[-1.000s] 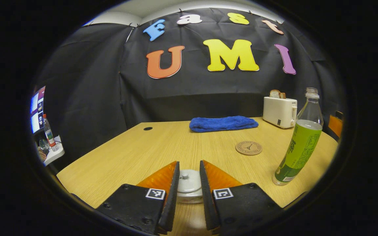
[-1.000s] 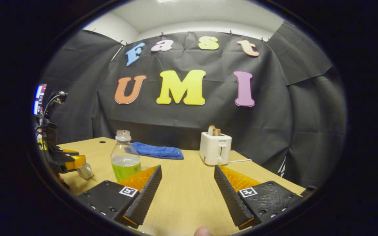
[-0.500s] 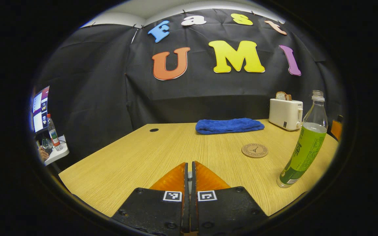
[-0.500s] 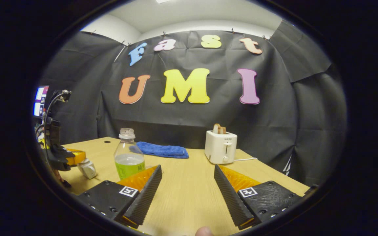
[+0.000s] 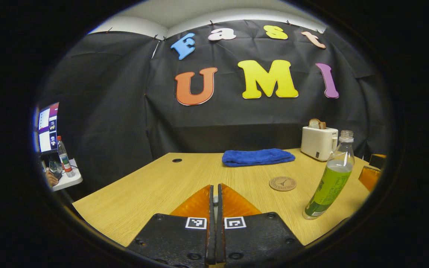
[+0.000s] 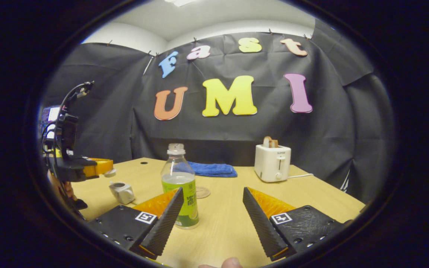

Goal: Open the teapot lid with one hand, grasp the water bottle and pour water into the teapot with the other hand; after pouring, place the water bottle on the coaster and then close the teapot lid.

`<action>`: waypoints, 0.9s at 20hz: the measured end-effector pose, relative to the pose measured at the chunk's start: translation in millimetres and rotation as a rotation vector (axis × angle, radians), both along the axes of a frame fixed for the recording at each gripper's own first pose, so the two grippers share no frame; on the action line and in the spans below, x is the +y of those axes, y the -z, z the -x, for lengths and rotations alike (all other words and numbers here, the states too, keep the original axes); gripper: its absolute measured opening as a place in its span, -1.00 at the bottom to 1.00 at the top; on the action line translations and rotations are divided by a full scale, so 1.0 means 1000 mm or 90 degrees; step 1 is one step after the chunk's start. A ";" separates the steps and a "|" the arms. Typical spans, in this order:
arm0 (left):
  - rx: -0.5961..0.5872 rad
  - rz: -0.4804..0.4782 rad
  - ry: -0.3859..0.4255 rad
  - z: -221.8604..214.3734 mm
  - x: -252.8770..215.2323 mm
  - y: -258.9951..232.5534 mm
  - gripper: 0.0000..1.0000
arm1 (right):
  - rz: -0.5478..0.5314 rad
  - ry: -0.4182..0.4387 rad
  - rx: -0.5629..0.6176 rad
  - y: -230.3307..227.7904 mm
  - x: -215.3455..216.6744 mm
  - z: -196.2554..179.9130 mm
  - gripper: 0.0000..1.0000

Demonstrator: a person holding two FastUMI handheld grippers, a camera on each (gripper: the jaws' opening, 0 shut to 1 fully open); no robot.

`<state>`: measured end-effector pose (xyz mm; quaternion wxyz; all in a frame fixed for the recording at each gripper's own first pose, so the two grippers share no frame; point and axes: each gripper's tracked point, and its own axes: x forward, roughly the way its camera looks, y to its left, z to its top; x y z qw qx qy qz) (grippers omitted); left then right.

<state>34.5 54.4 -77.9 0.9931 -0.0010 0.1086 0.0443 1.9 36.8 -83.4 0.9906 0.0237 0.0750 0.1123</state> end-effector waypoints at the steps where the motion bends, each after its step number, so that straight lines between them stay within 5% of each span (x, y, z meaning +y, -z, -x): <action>1: -0.003 -0.002 0.002 0.003 -0.001 -0.003 -0.94 | -0.001 -0.010 0.008 0.005 0.006 0.002 0.96; 9: -0.012 -0.008 0.018 0.024 -0.006 -0.014 -0.94 | 0.013 -0.045 0.059 0.040 0.047 -0.012 0.91; 18: -0.013 -0.005 0.016 0.030 0.003 -0.017 -0.94 | -0.023 -0.023 0.092 0.052 0.070 -0.040 0.89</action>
